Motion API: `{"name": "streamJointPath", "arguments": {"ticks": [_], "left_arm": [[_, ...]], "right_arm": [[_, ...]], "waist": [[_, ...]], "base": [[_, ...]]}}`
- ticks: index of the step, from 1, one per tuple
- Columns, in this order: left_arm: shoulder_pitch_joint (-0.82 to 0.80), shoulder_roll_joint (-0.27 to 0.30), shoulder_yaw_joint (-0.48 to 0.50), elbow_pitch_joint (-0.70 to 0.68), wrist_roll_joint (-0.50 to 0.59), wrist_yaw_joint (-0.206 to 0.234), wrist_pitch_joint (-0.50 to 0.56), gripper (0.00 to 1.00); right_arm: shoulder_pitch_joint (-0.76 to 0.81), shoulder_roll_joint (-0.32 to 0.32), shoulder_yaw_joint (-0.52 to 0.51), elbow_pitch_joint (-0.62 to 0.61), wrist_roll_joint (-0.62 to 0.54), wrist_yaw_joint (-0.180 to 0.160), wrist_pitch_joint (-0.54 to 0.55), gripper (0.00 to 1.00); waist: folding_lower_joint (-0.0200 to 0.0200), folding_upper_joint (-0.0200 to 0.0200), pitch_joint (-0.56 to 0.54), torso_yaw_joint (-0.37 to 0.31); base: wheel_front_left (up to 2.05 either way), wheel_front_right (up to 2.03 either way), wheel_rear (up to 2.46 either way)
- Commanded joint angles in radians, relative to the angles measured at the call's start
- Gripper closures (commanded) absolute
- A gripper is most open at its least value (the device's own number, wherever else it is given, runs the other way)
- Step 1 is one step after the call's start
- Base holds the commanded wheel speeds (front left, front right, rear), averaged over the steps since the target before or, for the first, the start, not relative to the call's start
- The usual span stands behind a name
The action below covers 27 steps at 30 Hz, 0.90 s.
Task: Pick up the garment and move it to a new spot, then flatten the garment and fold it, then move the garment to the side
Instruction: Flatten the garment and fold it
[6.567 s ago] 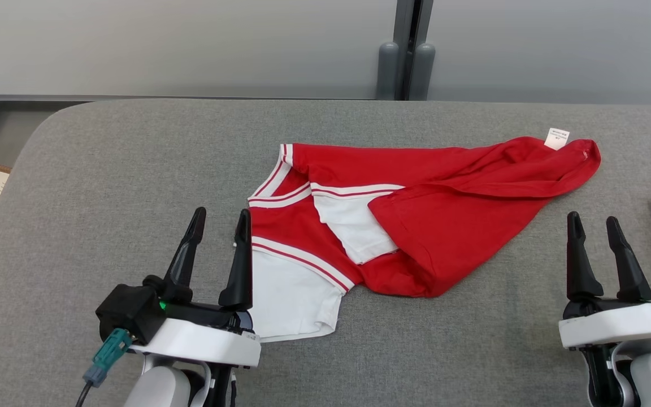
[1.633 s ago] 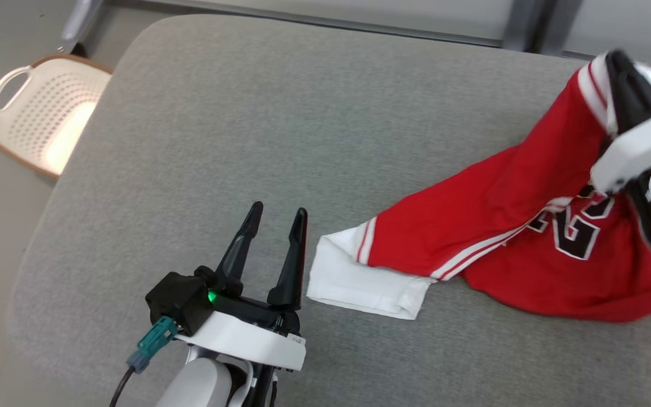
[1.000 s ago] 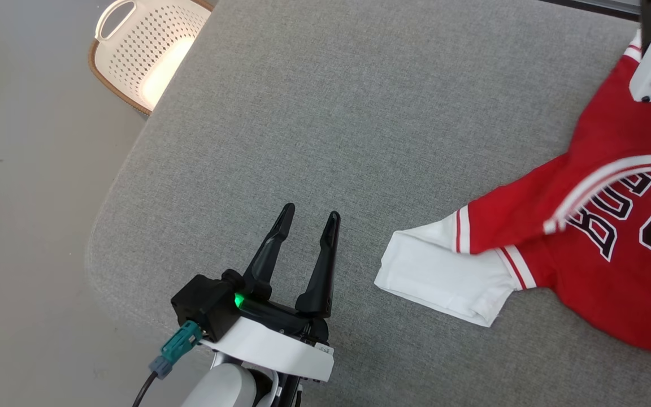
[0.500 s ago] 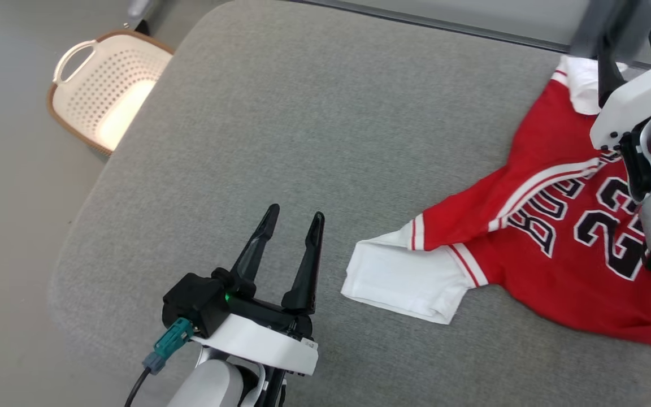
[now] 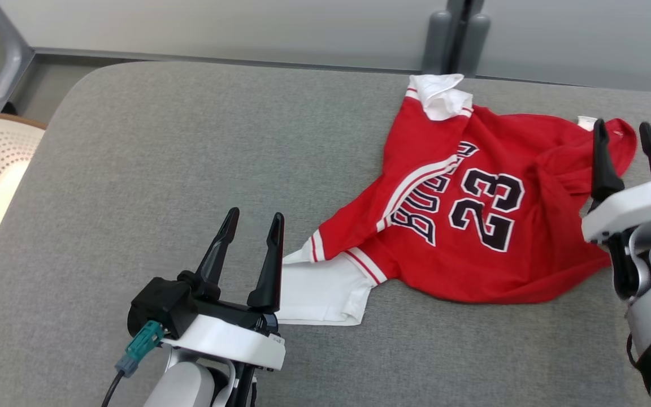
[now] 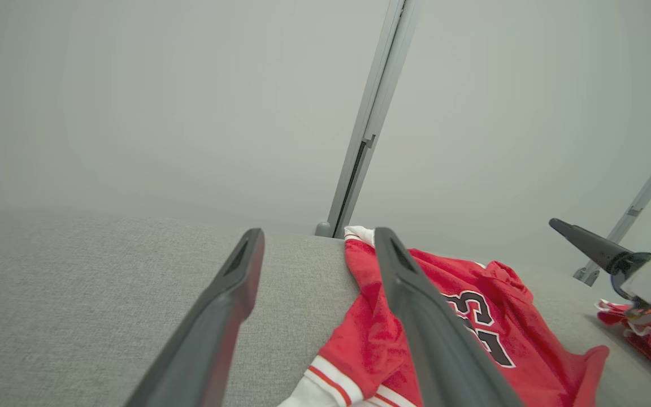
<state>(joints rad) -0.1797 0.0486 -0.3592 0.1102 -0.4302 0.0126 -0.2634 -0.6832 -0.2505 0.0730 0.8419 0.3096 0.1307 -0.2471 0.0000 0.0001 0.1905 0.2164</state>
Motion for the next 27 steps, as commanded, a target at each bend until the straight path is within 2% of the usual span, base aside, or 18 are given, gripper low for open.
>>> {"name": "streamJointPath", "arguments": {"ticks": [1, 6, 13, 18, 27], "left_arm": [[0.011, 0.004, 0.006, 0.004, 0.008, -0.005, -0.001, 0.0], [0.029, 0.004, 0.022, 0.013, 0.014, -0.012, -0.001, 0.0], [0.044, 0.004, 0.026, 0.013, 0.013, -0.016, -0.002, 0.0], [0.039, 0.004, 0.019, 0.015, 0.016, -0.02, -0.002, 0.0], [0.015, 0.004, 0.012, 0.014, 0.016, -0.022, -0.002, 0.0]], "right_arm": [[0.021, 0.001, 0.002, -0.009, 0.002, 0.0, -0.004, 0.0], [0.195, 0.021, -0.043, -0.13, 0.036, 0.0, -0.012, 0.0], [0.392, 0.101, -0.135, -0.26, 0.039, 0.0, 0.027, 0.0], [0.456, 0.131, -0.168, -0.329, 0.012, 0.0, 0.081, 0.0], [0.494, 0.142, -0.186, -0.389, -0.072, 0.0, 0.168, 0.0]], "waist": [[0.0, -0.0001, -0.027, -0.04], [0.0, -0.0001, -0.045, -0.079], [0.0, -0.0001, -0.052, -0.111], [0.0, -0.0001, -0.045, -0.115], [0.0, -0.0001, -0.018, -0.098]], "base": [[0.0, 0.0, 0.0], [0.0, 0.0, 0.0], [0.0, 0.0, 0.0], [0.0, 0.0, 0.0], [0.0, 0.0, 0.0]]}}
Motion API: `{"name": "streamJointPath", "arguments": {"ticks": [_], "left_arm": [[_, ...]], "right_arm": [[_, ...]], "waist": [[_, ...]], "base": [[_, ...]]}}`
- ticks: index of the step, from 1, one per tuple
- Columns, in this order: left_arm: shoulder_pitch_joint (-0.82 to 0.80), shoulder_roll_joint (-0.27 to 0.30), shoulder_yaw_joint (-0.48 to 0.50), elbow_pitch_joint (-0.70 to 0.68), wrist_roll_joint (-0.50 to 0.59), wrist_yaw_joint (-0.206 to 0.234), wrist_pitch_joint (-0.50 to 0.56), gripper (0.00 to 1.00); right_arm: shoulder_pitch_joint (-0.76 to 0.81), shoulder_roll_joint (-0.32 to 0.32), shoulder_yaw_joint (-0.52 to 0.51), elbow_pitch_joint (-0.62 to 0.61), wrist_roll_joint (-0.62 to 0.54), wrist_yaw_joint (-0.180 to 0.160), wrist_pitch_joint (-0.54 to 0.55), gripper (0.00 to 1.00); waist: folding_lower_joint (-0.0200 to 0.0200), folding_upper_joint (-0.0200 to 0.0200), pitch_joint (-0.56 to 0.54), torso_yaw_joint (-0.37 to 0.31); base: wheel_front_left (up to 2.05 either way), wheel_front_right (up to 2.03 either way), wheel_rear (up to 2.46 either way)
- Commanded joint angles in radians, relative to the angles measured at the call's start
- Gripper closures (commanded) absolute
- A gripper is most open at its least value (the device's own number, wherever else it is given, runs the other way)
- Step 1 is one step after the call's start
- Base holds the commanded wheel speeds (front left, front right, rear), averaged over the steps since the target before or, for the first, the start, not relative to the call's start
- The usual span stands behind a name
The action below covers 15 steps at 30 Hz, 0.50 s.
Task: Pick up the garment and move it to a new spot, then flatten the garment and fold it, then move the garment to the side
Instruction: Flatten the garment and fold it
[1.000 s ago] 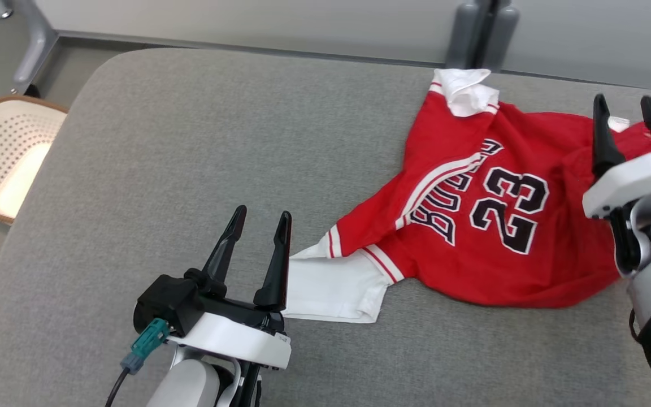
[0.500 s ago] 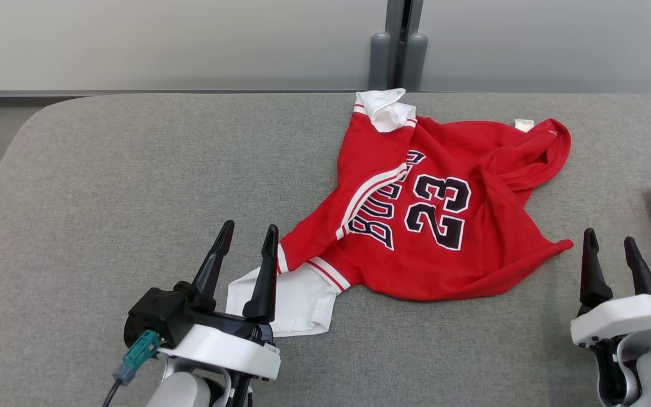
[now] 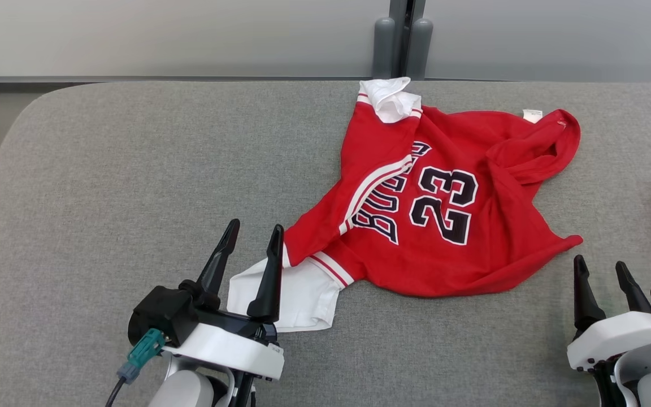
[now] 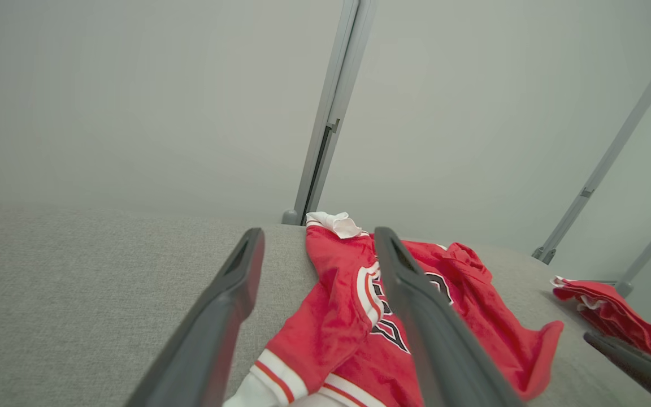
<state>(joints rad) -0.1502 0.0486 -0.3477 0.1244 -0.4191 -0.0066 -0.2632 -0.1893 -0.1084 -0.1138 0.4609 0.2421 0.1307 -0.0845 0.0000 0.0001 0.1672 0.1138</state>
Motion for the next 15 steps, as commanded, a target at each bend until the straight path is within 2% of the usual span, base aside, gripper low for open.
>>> {"name": "streamJointPath", "arguments": {"ticks": [1, 13, 14, 15], "left_arm": [[-0.016, 0.004, -0.001, 0.0, 0.005, -0.004, -0.002, 0.0], [-0.039, 0.004, -0.022, -0.002, -0.007, 0.003, -0.002, 0.0], [-0.04, 0.004, -0.023, -0.002, -0.008, 0.004, -0.002, 0.0], [-0.04, 0.004, -0.023, -0.002, -0.008, 0.004, -0.002, 0.0]], "right_arm": [[-0.004, 0.0, 0.004, -0.009, -0.009, 0.0, 0.015, 0.0], [-0.091, -0.034, 0.003, 0.043, -0.003, 0.0, 0.071, 0.0], [-0.096, -0.037, 0.005, 0.05, 0.002, 0.0, 0.076, 0.54], [-0.096, -0.037, 0.005, 0.05, 0.002, 0.0, 0.076, 0.54]], "waist": [[0.0, -0.0001, 0.008, 0.008], [0.0, -0.0001, 0.051, 0.07], [0.0, -0.0001, 0.053, 0.075], [0.0, -0.0001, 0.053, 0.075]], "base": [[0.0, 0.0, 0.0], [0.0, 0.0, 0.0], [0.0, 0.0, 0.0], [0.0, 0.0, 0.0]]}}
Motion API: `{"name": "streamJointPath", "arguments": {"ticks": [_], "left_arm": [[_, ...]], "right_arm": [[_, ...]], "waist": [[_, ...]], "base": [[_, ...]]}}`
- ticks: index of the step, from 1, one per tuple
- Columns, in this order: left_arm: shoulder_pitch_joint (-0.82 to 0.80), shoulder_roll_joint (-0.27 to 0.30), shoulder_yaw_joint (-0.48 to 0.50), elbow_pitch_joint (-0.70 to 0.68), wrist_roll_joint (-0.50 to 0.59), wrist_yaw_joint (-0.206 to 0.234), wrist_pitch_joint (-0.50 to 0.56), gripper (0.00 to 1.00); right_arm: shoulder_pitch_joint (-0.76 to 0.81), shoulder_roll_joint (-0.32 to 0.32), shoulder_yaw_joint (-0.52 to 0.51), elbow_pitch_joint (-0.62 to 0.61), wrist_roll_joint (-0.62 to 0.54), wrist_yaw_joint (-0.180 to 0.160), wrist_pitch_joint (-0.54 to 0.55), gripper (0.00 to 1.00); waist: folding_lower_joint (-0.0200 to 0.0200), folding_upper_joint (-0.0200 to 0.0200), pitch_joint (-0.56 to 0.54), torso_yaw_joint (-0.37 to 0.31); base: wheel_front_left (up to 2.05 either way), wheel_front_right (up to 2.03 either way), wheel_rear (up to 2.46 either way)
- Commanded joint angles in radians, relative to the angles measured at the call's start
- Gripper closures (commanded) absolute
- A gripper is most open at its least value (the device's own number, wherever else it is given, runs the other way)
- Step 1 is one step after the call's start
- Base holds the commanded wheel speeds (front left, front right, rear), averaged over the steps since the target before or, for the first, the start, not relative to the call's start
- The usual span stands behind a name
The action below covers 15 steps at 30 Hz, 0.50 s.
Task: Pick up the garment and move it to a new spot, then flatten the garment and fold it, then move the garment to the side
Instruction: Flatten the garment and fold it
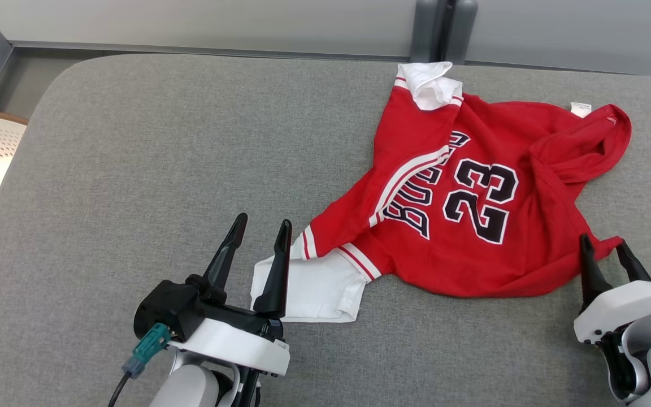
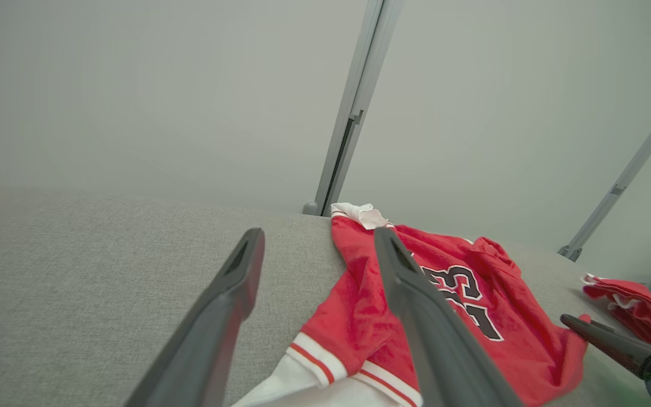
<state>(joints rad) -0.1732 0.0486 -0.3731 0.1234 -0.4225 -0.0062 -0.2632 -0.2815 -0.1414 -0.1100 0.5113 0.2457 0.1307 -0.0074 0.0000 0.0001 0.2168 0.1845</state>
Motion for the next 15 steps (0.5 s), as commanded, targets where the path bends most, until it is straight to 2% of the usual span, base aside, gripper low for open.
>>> {"name": "streamJointPath", "arguments": {"ticks": [1, 9, 13, 15], "left_arm": [[-0.018, 0.004, 0.003, -0.001, -0.005, 0.005, -0.002, 0.0], [-0.01, 0.004, 0.016, 0.002, 0.002, 0.008, -0.002, 0.0], [-0.002, 0.004, 0.021, 0.002, 0.006, 0.007, -0.002, 0.0], [0.009, 0.004, 0.025, 0.002, 0.009, 0.008, -0.002, 0.0]], "right_arm": [[-0.008, -0.012, 0.003, 0.004, 0.001, 0.0, 0.002, 1.0], [-0.015, -0.015, 0.008, -0.02, 0.006, 0.0, -0.025, 1.0], [0.015, -0.01, -0.008, -0.076, -0.034, 0.0, -0.028, 1.0], [0.047, 0.01, -0.026, -0.147, -0.086, 0.0, -0.004, 1.0]], "waist": [[0.0, -0.0001, 0.005, 0.007], [0.0, -0.0001, -0.003, -0.001], [0.0, -0.0001, -0.018, -0.022], [0.0, -0.0001, -0.03, -0.039]], "base": [[0.0, 0.0, 0.0], [0.0, 0.0, 0.0], [0.0, 0.0, 0.0], [0.0, 0.0, 0.0]]}}
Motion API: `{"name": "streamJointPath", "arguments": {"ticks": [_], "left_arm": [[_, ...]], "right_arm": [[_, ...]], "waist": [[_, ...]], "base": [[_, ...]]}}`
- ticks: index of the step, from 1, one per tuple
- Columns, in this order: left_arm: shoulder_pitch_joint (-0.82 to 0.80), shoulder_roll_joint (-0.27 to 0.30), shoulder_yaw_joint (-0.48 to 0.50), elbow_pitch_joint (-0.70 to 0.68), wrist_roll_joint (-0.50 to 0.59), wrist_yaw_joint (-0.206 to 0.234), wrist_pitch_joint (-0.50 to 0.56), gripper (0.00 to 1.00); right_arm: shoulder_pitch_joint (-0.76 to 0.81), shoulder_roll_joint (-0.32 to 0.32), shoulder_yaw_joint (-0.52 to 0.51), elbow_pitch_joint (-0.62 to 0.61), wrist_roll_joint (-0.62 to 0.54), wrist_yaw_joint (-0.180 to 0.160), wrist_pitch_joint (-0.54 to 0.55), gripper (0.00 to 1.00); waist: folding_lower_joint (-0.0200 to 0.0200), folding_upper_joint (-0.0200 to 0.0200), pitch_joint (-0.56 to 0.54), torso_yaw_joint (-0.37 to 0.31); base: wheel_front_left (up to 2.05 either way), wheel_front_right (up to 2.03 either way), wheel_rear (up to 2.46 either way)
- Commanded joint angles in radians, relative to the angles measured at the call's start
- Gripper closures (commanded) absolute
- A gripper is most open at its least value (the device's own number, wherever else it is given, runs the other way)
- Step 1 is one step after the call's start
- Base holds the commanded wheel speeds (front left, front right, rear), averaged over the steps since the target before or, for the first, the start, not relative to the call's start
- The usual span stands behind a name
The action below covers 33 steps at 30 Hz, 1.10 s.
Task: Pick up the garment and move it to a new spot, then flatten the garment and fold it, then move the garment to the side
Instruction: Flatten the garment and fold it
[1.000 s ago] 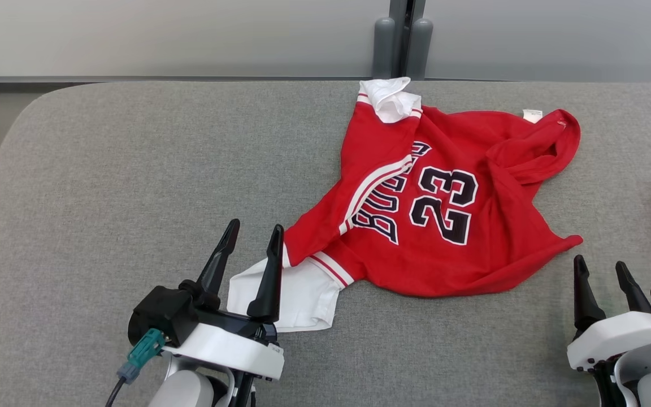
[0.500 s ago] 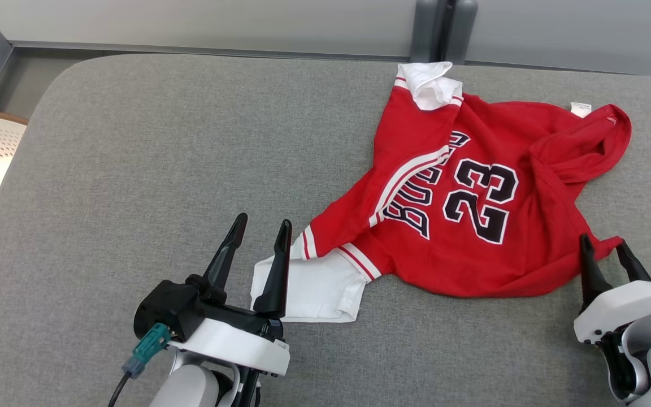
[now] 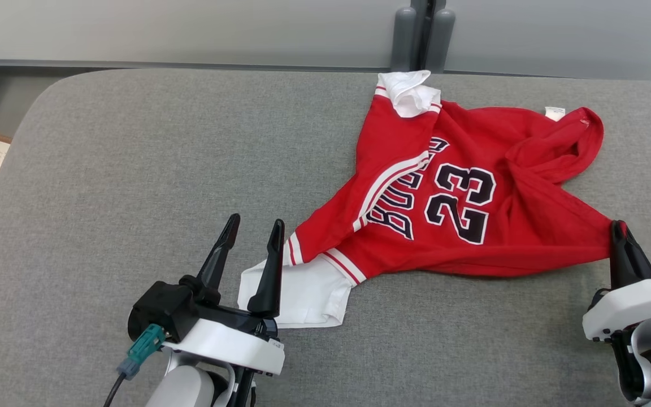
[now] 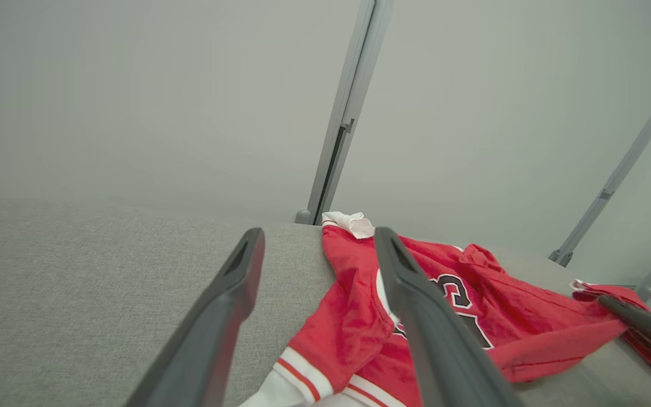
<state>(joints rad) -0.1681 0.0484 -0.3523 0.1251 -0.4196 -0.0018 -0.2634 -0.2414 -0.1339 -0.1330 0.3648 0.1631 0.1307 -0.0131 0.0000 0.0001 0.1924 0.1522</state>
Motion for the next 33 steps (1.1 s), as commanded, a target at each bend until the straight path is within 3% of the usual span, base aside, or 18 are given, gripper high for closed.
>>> {"name": "streamJointPath", "arguments": {"ticks": [1, 6, 12, 18, 25, 26, 27, 28, 29, 33], "left_arm": [[0.006, 0.004, 0.005, -0.001, 0.005, 0.004, -0.002, 0.0], [0.015, 0.004, -0.005, -0.003, -0.009, 0.005, -0.001, 0.0], [0.003, 0.004, -0.02, -0.009, -0.021, 0.003, -0.002, 0.0], [-0.017, 0.004, -0.04, -0.011, -0.031, 0.007, -0.001, 0.0], [-0.022, 0.004, -0.059, -0.014, -0.037, 0.013, -0.002, 0.0], [-0.02, 0.004, -0.057, -0.013, -0.035, 0.014, -0.002, 0.0], [-0.018, 0.004, -0.054, -0.012, -0.032, 0.014, -0.001, 0.0], [-0.018, 0.004, -0.054, -0.012, -0.032, 0.014, -0.001, 0.0], [-0.016, 0.004, -0.05, -0.012, -0.029, 0.015, -0.002, 0.0], [-0.016, 0.004, -0.037, -0.007, -0.019, 0.011, -0.001, 0.0]], "right_arm": [[0.02, 0.009, -0.013, -0.03, -0.021, 0.0, 0.015, 1.0], [0.087, 0.047, -0.068, -0.186, -0.112, 0.0, 0.115, 1.0], [0.072, 0.023, -0.012, -0.278, -0.227, 0.0, 0.277, 1.0], [-0.041, -0.033, 0.043, -0.159, -0.262, 0.0, 0.367, 1.0], [-0.118, -0.061, 0.024, 0.016, -0.262, 0.0, 0.343, 1.0], [-0.121, -0.059, 0.021, 0.031, -0.263, 0.0, 0.334, 0.83], [-0.124, -0.055, 0.016, 0.041, -0.264, 0.0, 0.324, 0.22], [-0.124, -0.055, 0.016, 0.041, -0.264, 0.0, 0.324, 0.22], [-0.126, -0.048, 0.006, 0.052, -0.259, 0.0, 0.316, 0.0], [-0.127, -0.021, -0.001, 0.078, -0.249, 0.0, 0.275, 0.0]], "waist": [[0.0, -0.0001, -0.008, -0.01], [0.0, -0.0001, -0.024, -0.006], [0.0, -0.0001, -0.01, 0.034], [0.0, -0.0001, 0.026, 0.094], [0.0, -0.0001, 0.049, 0.147], [0.0, -0.0001, 0.049, 0.147], [0.0, -0.0001, 0.05, 0.146], [0.0, -0.0001, 0.05, 0.146], [0.0, -0.0001, 0.05, 0.143], [0.0, -0.0001, 0.044, 0.117]], "base": [[0.0, 0.0, 0.0], [0.0, 0.0, 0.0], [0.0, 0.0, 0.0], [0.0, 0.0, 0.0], [0.0, 0.0, 0.0], [0.0, 0.0, 0.0], [0.0, 0.0, 0.0], [0.0, 0.0, 0.0], [0.0, 0.0, 0.0], [0.0, 0.0, 0.0]]}}
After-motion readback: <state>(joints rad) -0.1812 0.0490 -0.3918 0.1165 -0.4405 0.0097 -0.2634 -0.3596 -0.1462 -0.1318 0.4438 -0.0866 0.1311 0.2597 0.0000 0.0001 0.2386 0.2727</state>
